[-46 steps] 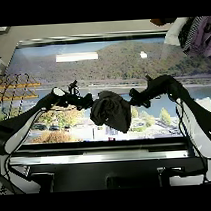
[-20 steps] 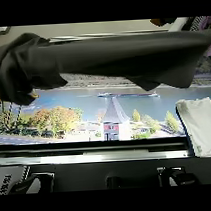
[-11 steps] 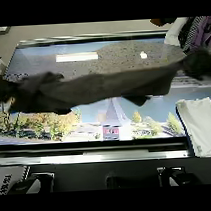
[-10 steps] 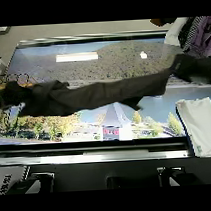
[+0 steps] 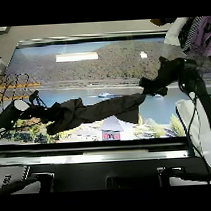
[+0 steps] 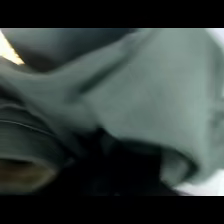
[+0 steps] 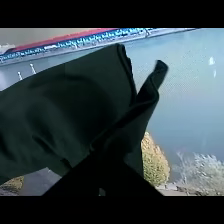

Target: Fold the clothes and pants, and hang the long-sleeved shirts on hangers.

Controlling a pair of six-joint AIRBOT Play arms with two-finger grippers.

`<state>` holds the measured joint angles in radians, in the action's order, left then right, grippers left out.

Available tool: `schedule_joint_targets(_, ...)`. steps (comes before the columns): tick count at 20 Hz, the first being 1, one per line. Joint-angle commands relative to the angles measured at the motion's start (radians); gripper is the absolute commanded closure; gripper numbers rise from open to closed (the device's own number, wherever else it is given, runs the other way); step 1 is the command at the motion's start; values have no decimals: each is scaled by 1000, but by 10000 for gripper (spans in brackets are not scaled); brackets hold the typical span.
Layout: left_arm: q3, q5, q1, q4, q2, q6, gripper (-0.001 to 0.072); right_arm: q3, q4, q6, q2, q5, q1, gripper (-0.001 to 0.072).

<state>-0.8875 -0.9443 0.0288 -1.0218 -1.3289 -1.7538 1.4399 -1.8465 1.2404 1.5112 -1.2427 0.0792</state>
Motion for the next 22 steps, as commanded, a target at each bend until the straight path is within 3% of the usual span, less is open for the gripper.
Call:
schedule_joint_targets(1, 10, 0, 76, 8, -55, 47, 300, 0, -27, 1, 77, 40, 0, 679)
schedule_joint_targets(2, 5, -26, 124, 8, -37, 79, 239, 0, -27, 2, 74, 45, 0, 679)
schedule_joint_targets(8, 23, -240, 494, 8, 176, 321, 238, 0, -27, 13, 72, -1, 0, 679)
schedule_joint_targets(11, 147, -224, 616, 28, 252, 333, 238, 0, -27, 14, 72, -18, 0, 679)
schedule_joint_targets(14, 283, -190, 634, 66, 251, 345, 238, 0, -29, 16, 72, -30, 0, 679)
schedule_joint_targets(18, 409, -132, 629, 235, 237, 441, 239, 0, -31, 16, 72, -46, 0, 679)
schedule_joint_targets(22, 438, -95, 575, 249, 203, 449, 240, 0, -31, 16, 72, -47, 0, 679)
